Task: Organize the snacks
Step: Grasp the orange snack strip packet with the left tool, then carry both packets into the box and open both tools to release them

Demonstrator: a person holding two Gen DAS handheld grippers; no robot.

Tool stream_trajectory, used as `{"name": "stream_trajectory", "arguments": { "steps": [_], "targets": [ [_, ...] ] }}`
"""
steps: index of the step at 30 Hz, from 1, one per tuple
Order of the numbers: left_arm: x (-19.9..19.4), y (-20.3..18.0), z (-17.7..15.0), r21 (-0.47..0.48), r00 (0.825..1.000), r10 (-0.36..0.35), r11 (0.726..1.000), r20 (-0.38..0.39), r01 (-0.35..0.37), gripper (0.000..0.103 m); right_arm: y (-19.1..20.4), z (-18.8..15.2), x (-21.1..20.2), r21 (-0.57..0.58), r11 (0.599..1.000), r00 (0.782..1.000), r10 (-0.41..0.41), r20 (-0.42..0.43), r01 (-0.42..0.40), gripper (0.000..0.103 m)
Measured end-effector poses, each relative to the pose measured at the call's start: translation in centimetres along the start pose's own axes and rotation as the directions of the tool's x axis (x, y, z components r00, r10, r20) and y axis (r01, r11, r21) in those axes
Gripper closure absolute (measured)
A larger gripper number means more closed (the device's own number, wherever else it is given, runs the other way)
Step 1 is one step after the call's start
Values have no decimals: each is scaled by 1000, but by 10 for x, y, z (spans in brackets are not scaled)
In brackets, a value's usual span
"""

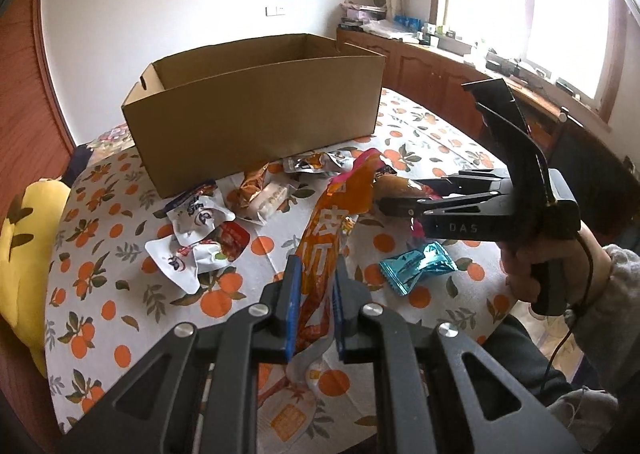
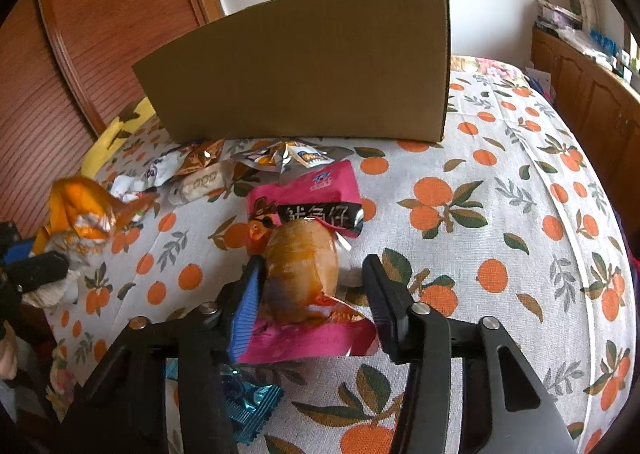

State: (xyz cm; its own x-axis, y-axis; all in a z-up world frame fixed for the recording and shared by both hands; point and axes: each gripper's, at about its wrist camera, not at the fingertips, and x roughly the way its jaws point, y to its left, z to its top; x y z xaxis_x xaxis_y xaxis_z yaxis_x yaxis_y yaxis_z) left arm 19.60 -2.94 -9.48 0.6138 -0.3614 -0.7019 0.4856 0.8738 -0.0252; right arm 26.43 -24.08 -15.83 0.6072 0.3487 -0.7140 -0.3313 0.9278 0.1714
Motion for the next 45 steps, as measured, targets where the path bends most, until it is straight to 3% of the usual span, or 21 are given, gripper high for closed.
{"name": "stream_trajectory", "arguments": {
  "steps": [9, 25, 45],
  "targets": [
    [1, 6, -5, -36, 1000, 1, 999, 12, -1, 92, 2, 3, -13, -27, 1000, 1000, -13, -2, 12, 62],
    [-20, 18, 6, -79, 997, 18, 997, 77, -12, 92, 12, 9, -67, -42, 999, 996, 11, 91, -7, 62],
    [-46, 25, 26, -102, 985, 50, 994, 168, -33, 92, 25, 11, -102, -59, 998, 986, 32, 161, -23, 62]
  ]
}}
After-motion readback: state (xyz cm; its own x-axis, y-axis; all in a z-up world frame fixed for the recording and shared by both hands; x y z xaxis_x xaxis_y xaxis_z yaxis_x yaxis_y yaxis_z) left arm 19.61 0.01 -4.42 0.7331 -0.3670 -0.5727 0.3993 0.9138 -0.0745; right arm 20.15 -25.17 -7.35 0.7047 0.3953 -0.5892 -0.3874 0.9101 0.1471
